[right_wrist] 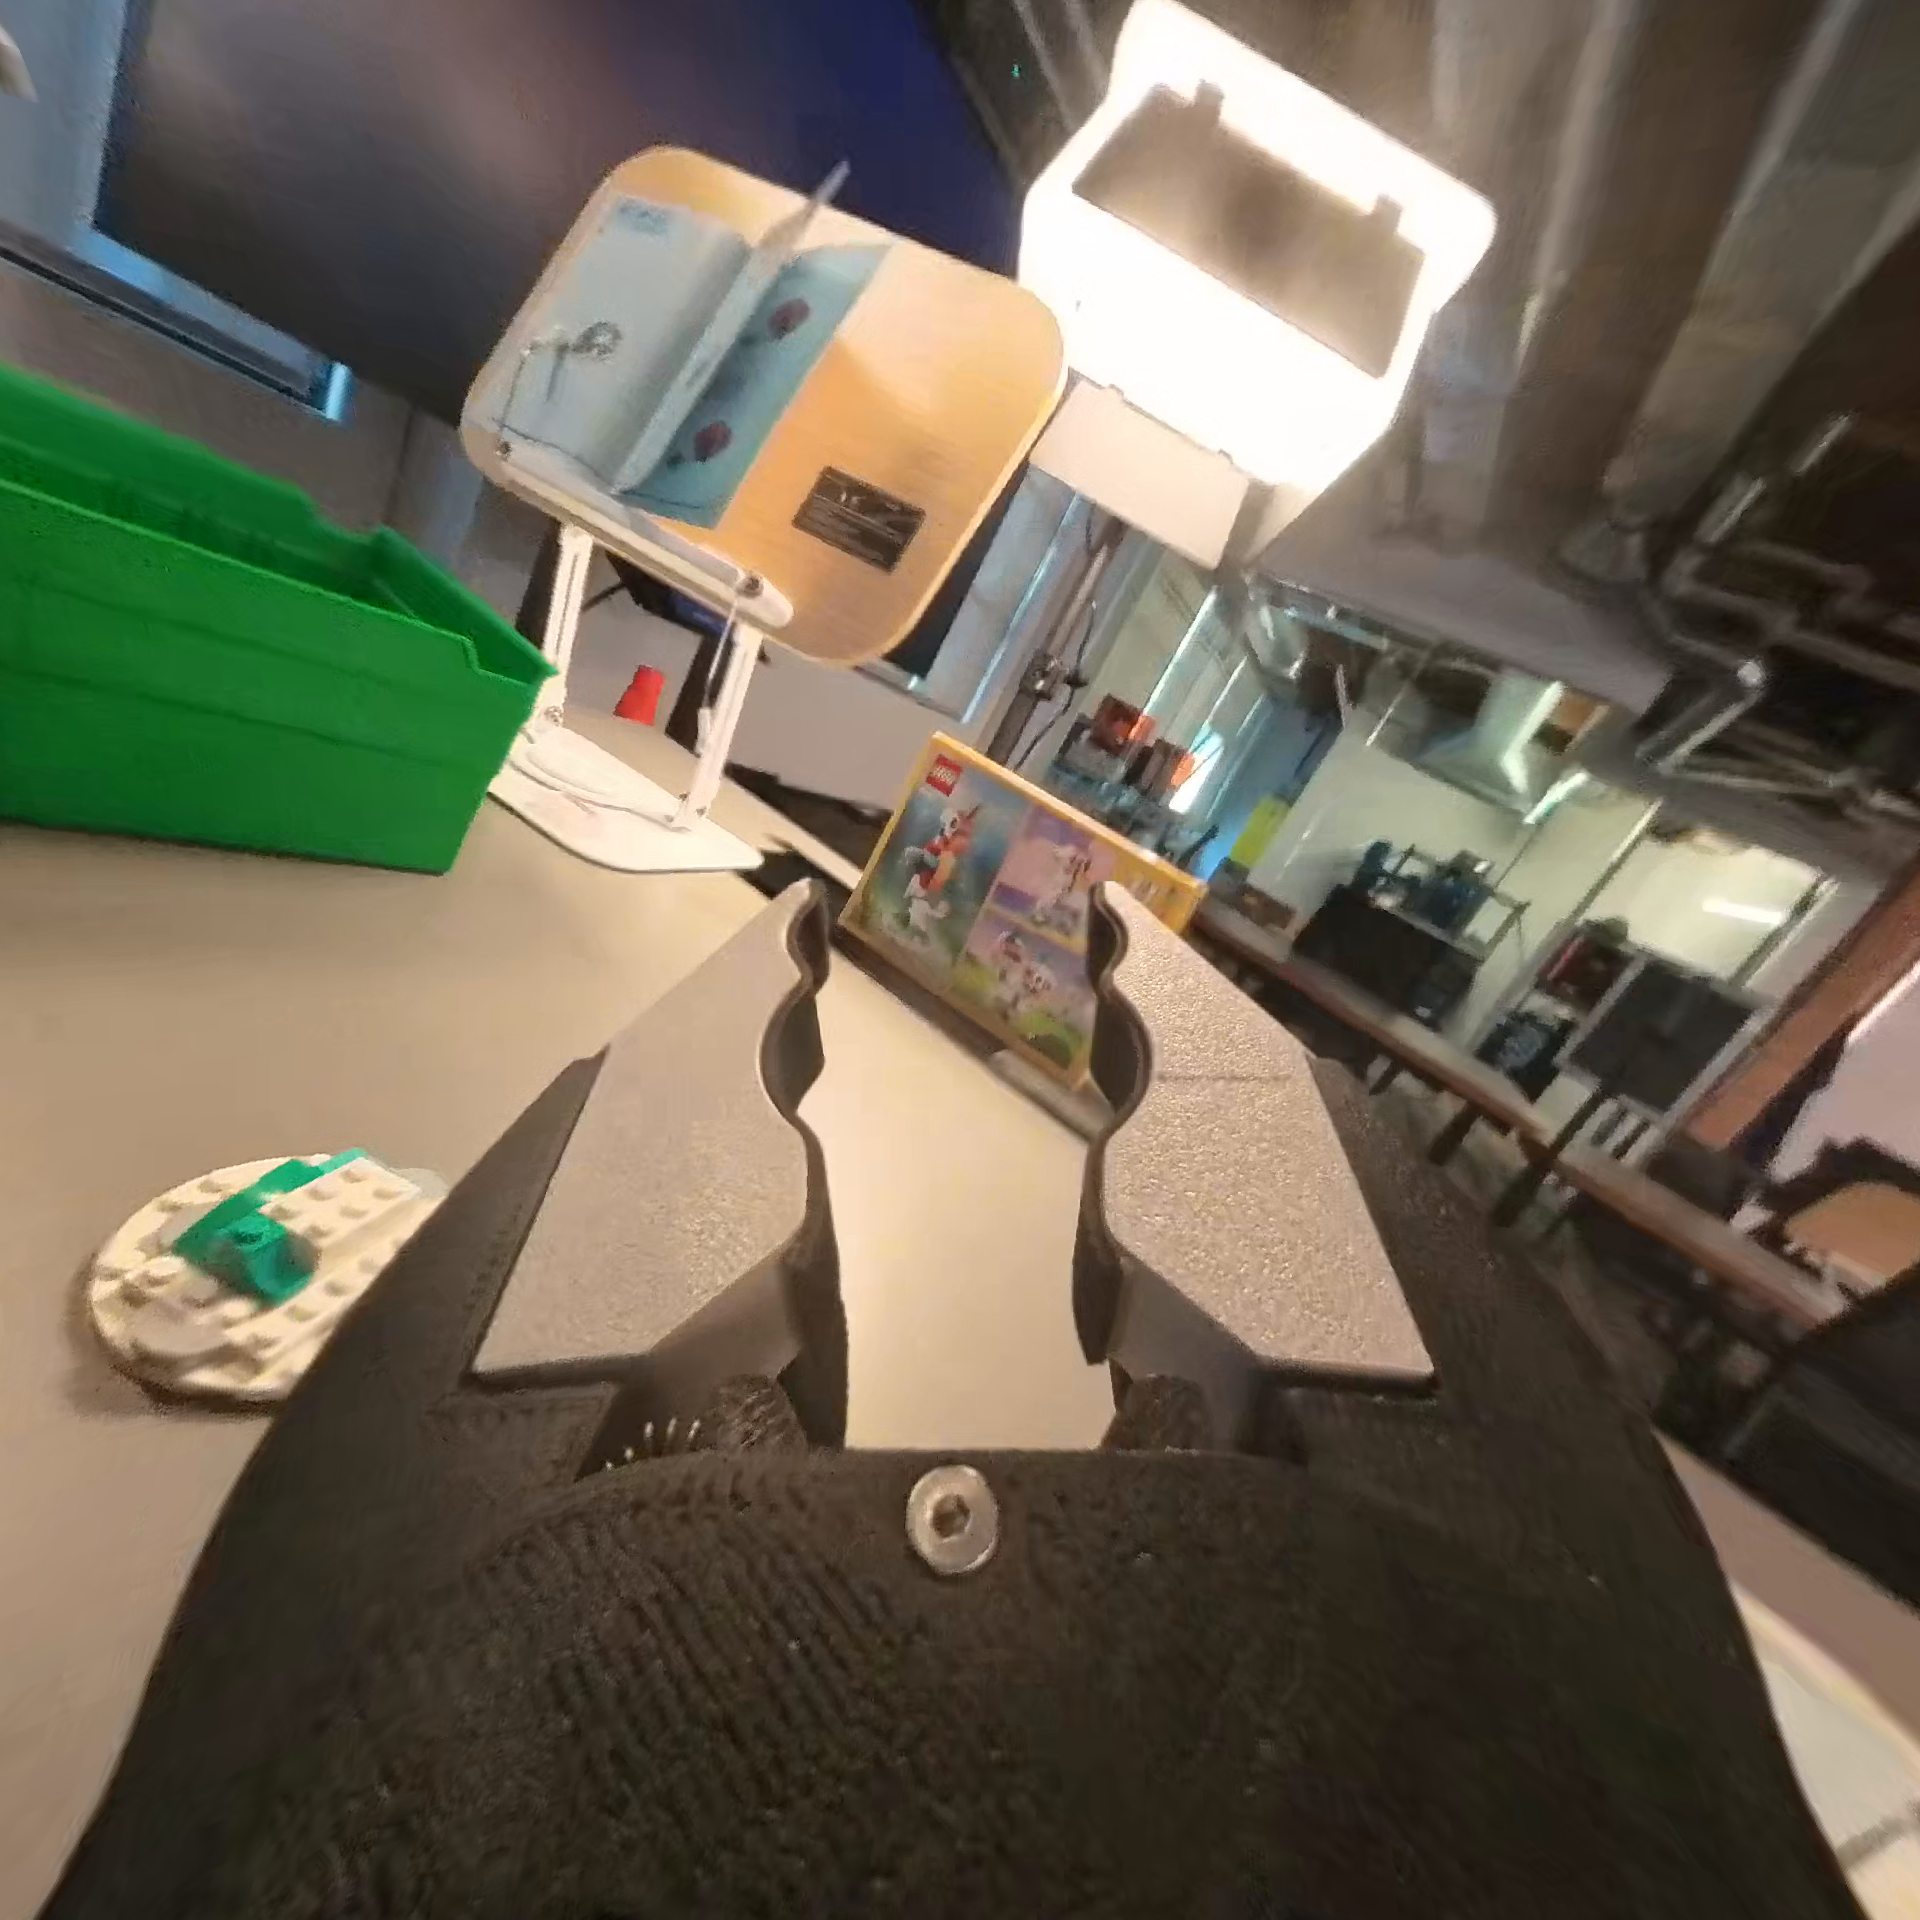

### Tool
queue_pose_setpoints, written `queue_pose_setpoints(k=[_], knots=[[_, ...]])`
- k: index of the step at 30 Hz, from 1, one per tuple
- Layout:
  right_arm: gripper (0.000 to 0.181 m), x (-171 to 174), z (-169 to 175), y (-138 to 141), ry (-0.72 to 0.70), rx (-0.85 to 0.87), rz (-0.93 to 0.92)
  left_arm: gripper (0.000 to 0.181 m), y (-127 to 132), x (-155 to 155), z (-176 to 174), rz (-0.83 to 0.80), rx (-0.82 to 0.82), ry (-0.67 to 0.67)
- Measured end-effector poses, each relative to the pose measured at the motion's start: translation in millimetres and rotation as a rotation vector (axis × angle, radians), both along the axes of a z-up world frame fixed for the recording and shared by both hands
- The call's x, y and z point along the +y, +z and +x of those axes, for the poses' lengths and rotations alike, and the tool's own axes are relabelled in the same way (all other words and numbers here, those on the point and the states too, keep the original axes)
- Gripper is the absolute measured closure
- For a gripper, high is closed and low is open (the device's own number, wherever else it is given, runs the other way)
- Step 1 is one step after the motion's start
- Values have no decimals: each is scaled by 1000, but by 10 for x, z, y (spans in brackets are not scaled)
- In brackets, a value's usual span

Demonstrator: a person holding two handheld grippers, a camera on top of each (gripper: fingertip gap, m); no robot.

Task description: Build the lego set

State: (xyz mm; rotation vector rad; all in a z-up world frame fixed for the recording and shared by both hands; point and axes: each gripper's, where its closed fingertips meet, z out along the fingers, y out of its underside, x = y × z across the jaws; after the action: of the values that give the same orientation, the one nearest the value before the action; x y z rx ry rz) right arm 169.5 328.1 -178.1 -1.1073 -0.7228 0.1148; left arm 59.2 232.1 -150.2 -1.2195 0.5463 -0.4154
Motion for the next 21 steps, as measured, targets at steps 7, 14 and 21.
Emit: queue_pose_setpoints(k=[7, 14, 21], knots=[[136, -15, -54, -151, -10, -138, 69, 141, 680, -240, -147, -28, -81, -88], [152, 392, -1110, -28, 271, -332, -202, 181, 1331, 1041, -1730, -89, 195, 300], [154, 1197, -2480, 150, 517, 371, -1000, 181, 622, 2853, -2558, -457, 302, 427]])
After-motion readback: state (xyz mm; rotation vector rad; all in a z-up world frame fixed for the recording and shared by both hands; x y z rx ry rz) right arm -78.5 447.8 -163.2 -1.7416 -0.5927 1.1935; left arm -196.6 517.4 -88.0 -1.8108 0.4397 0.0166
